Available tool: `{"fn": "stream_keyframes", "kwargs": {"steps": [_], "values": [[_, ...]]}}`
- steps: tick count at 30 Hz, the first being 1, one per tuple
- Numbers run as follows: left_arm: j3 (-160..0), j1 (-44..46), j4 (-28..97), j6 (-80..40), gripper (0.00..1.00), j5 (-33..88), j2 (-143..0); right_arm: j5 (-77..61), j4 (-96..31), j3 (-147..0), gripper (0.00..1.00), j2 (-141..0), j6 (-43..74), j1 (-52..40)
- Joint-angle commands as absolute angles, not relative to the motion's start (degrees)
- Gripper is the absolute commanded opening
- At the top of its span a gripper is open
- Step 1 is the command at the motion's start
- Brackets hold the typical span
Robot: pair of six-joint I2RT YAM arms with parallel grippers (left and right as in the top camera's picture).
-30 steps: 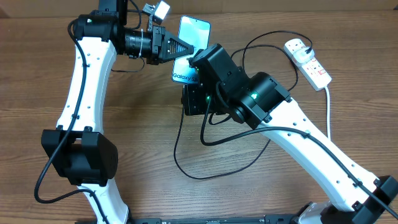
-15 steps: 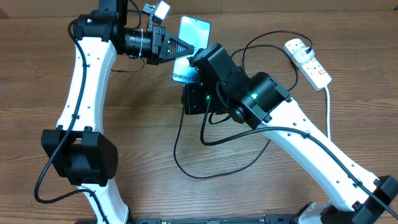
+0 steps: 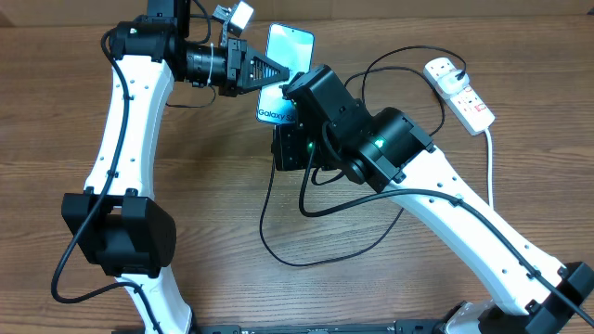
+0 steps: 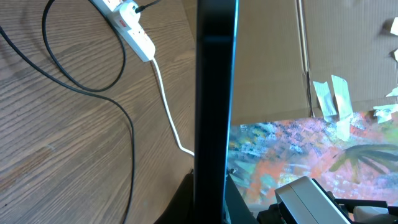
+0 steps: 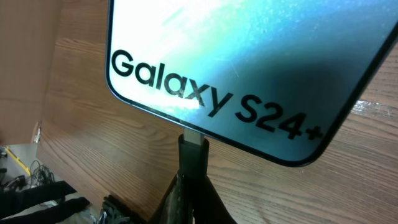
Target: Plug charger to phone and switch on socket
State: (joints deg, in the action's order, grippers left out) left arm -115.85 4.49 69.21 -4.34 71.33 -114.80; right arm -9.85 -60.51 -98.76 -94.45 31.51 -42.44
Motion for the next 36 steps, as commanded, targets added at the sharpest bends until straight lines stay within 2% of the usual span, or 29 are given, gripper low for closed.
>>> {"fn": "stream_keyframes", "kwargs": {"steps": [1,36], "values": [[-116.84,4.43,69.17,-4.69,0.04,74.56,-114.02,-8.56,-60.05,-98.65,0.04,-94.0,31.79,-42.63],[-116.84,4.43,69.19,-3.36,0.04,74.56,-114.02,-8.64,-58.85,-98.65,0.04,-94.0,33.26,-41.71]]}}
